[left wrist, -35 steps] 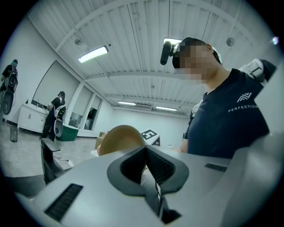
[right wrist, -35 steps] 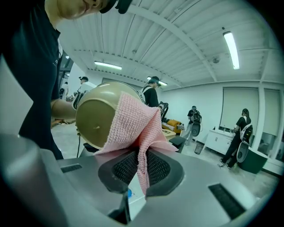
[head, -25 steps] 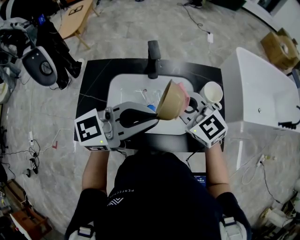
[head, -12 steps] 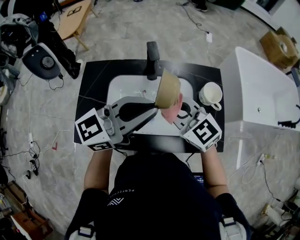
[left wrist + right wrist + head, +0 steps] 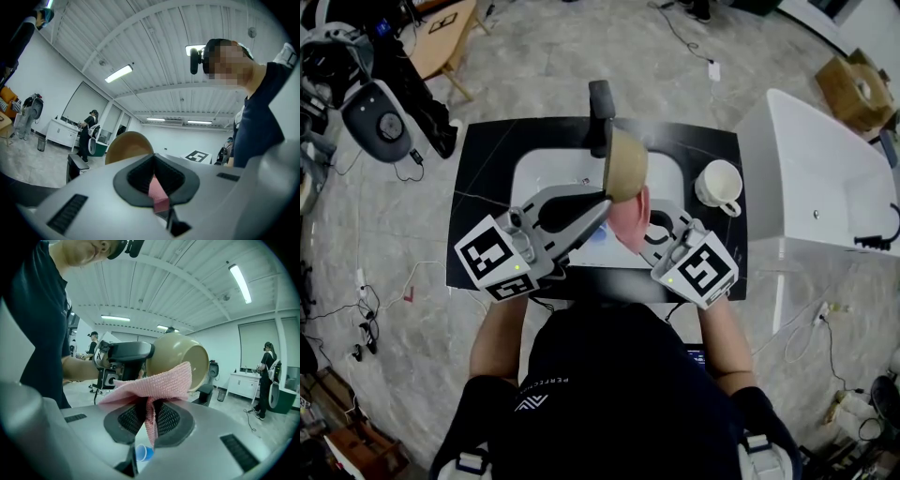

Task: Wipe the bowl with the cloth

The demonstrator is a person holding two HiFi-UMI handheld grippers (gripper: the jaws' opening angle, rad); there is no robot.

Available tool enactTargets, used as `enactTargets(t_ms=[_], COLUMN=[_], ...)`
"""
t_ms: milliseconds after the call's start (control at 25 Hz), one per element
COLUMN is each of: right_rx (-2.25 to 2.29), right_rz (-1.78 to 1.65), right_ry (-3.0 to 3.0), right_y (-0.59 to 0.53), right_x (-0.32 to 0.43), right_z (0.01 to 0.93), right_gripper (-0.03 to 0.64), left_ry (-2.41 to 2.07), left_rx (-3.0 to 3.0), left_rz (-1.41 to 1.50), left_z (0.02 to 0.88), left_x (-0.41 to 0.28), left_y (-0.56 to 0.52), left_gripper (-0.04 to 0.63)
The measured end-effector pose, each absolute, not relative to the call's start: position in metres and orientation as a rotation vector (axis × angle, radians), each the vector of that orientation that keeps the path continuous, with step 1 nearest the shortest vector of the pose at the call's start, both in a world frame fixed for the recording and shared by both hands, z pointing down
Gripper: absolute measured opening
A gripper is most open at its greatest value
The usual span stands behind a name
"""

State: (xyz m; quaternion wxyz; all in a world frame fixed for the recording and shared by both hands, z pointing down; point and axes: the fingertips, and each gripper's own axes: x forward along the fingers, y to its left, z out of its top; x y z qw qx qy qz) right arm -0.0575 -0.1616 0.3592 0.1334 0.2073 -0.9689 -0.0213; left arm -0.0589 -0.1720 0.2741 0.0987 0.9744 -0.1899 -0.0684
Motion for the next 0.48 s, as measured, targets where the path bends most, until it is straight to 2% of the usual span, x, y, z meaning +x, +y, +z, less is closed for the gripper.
enactTargets(t_ms=[480], right_rx=[0.574], right_rz=[-0.071], right_ry=[-2.828], right_y=[-0.149], right_x=[-0.068], right_z=[0.35], right_gripper=[0.049], left_ry=[-0.678], left_rx=[2.883], left_rz=[-0.117], left_z=[0.299], left_x=[-0.064], left_y=[-0.176], left_gripper=[0.011])
